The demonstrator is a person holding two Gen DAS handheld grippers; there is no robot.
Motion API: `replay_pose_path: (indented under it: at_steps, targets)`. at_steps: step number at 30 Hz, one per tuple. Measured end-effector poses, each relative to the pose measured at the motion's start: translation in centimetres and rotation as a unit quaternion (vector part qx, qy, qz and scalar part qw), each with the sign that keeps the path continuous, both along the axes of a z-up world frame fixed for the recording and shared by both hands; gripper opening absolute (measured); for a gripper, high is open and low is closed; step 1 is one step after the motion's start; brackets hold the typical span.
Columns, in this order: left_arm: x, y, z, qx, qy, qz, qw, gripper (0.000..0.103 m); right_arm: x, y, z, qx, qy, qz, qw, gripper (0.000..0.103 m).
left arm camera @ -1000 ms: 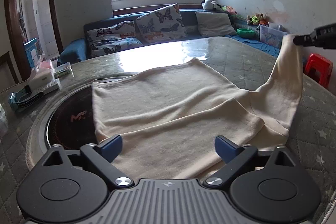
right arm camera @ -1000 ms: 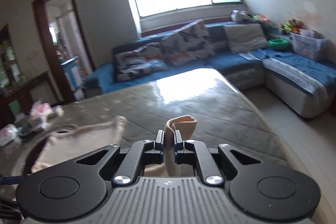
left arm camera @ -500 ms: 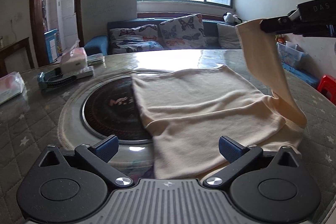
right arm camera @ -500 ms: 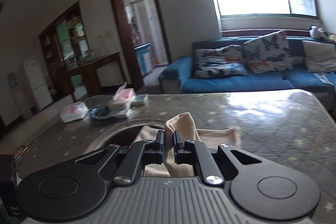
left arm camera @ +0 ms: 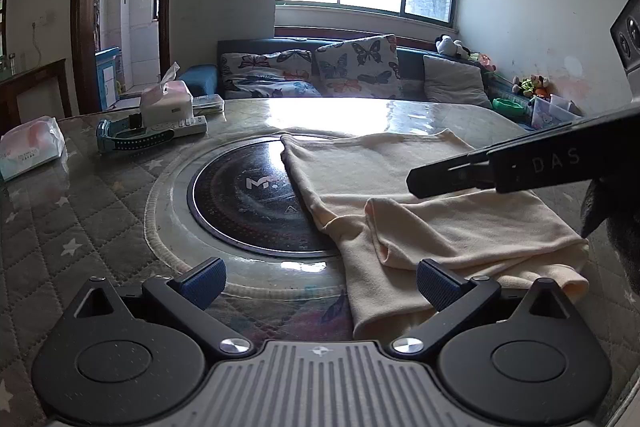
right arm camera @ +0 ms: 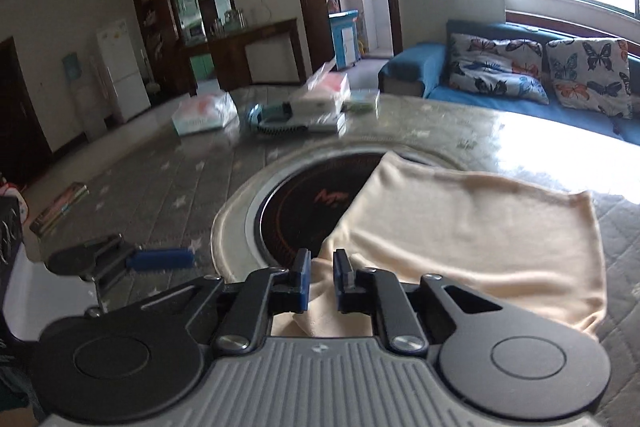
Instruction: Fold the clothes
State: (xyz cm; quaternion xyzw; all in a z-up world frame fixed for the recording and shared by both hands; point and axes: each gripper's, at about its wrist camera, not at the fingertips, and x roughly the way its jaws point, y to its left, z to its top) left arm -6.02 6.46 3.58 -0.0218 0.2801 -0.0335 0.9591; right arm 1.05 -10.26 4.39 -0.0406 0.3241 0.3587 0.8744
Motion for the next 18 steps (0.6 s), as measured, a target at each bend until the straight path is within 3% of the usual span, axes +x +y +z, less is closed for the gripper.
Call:
replay_pose_path:
  at_steps: [3, 8, 11, 16, 18]
  targets:
    - [-0.1, 0.3, 0.2, -0.002, -0.003, -0.006, 1.0, 0.103, -0.3, -0.9, 0.1, -0.01, -0.008, -0.018, 1.0, 0.04]
    - [0.3, -0.1, 0.7, -0.001, -0.005, -0.032, 0.9995, 0.103, -0.8, -2.5, 0.3, -0.027, -0.024, -0.049, 0.998, 0.063]
    - [0.5, -0.9, 1.3, 0.006, -0.014, -0.05, 0.9986, 0.103, -1.4, -4.4, 0.4, -0.041, -0.031, -0.076, 0.996, 0.087]
    - [0.7, -2.1, 1.9, 0.005, -0.021, -0.067, 0.9975, 0.1, -1.9, -7.4, -0.4, -0.039, -0.026, -0.102, 0.994, 0.103]
    - [0.7, -2.7, 2.1, 0.009, -0.025, -0.071, 0.9971, 0.094, -2.1, -8.5, -0.8, -0.039, -0.024, -0.113, 0.993, 0.103]
